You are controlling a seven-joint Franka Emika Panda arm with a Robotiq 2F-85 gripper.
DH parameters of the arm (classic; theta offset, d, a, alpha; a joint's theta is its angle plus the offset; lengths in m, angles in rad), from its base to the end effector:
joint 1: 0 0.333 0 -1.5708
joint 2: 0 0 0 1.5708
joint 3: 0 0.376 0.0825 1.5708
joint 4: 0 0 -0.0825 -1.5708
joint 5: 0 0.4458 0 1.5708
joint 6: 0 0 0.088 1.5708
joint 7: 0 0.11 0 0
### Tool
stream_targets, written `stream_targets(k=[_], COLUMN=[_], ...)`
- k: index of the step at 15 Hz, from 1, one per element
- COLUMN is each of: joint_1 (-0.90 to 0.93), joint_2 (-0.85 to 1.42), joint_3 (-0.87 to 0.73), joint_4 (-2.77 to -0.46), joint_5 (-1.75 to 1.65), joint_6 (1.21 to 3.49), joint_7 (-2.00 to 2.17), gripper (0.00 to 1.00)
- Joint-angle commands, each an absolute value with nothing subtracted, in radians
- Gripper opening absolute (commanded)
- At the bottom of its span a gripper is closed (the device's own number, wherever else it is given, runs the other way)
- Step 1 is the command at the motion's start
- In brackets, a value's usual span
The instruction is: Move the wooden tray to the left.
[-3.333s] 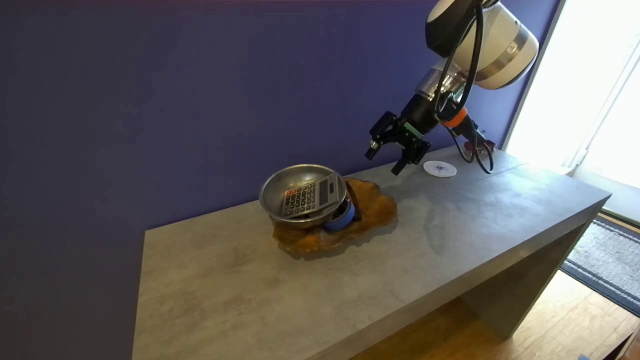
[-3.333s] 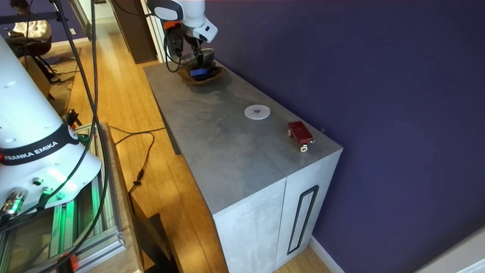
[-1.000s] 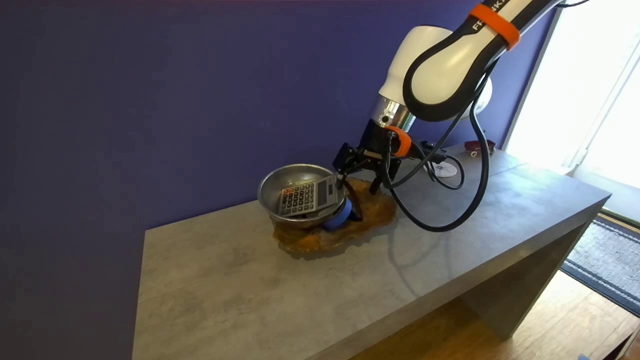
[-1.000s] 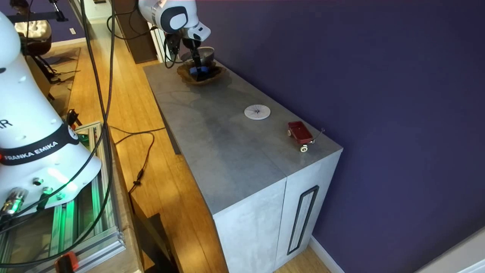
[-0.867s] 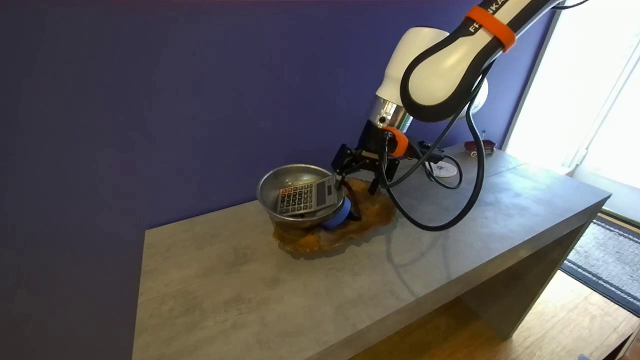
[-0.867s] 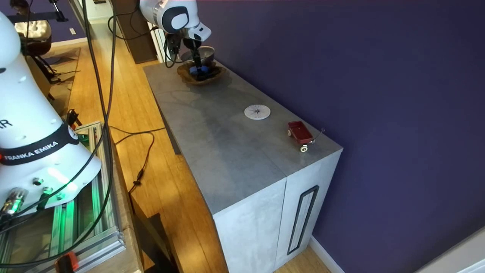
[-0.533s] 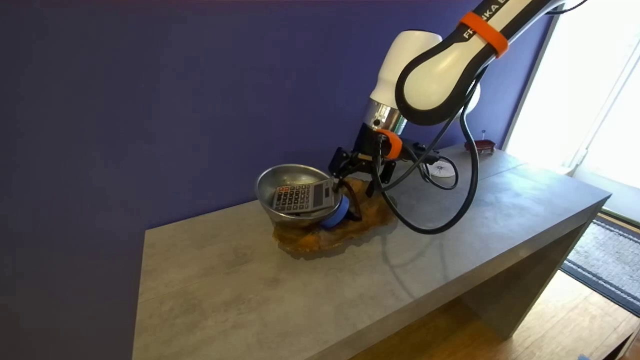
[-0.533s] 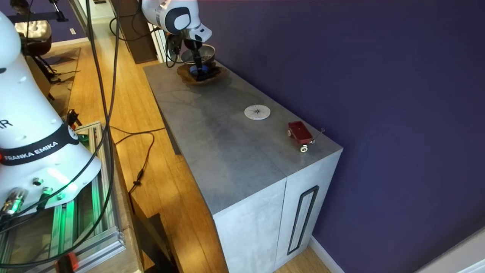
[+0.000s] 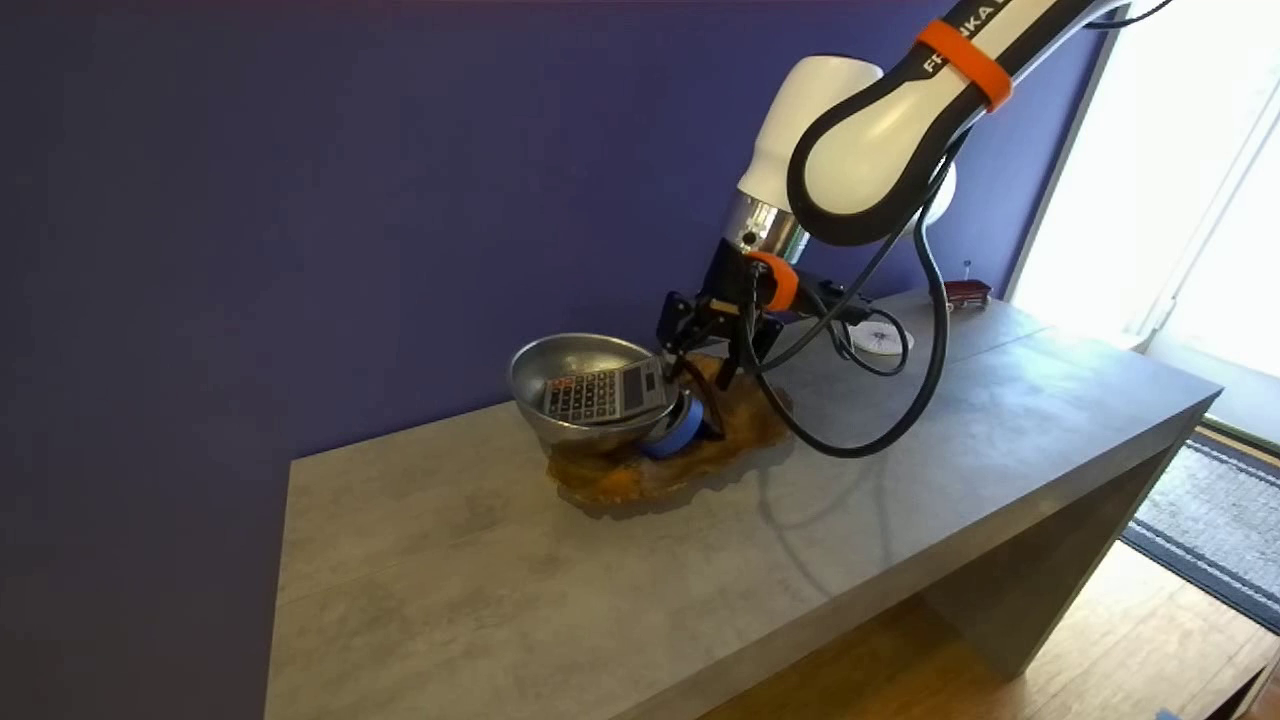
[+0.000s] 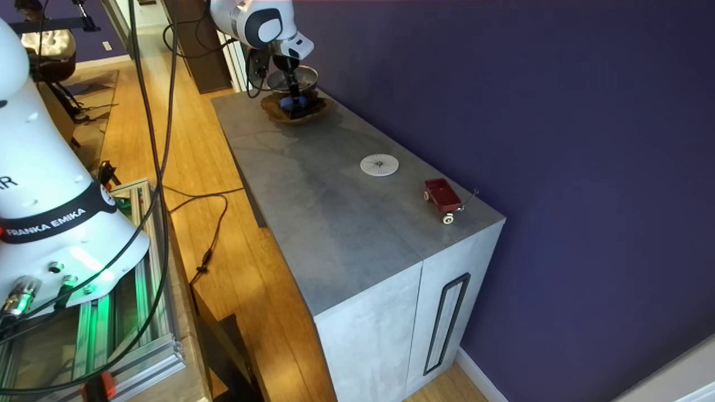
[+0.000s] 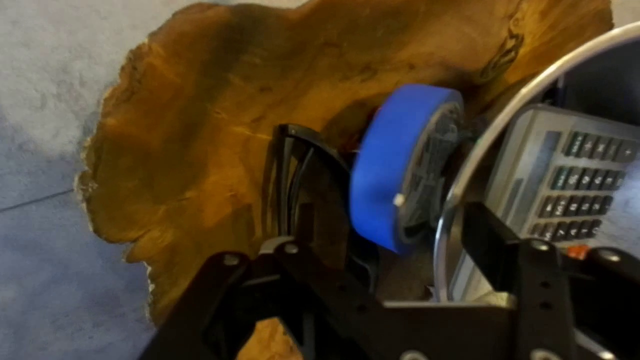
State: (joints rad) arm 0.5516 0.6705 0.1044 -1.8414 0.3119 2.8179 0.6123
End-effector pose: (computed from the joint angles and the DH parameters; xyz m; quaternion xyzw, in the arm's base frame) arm 0.6020 0.4355 0.1862 -0.9748 0.1324 -0.0595 0.1696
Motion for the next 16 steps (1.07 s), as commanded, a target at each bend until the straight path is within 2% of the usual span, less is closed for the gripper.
stream_targets(k=[1, 4, 7, 10, 16], joint_1=[0.444, 0.322, 0.234, 0.243, 0.326], joint_2=[0.648, 0.674, 0.746, 0.802, 0.88], joint_3=[0.197, 0.316, 0.42, 0.441, 0.407], joint_4=[-1.882, -1.873, -1.807, -1.769, -1.694], joint_5=[0.32, 0.326, 0.3, 0.273, 0.271], joint_6=[2.972, 3.09, 3.055, 3.035, 3.18], joint_7=[0.475, 0.318, 0.199, 0.127, 0.151], gripper=[1.0, 1.0, 1.0, 1.0, 1.0])
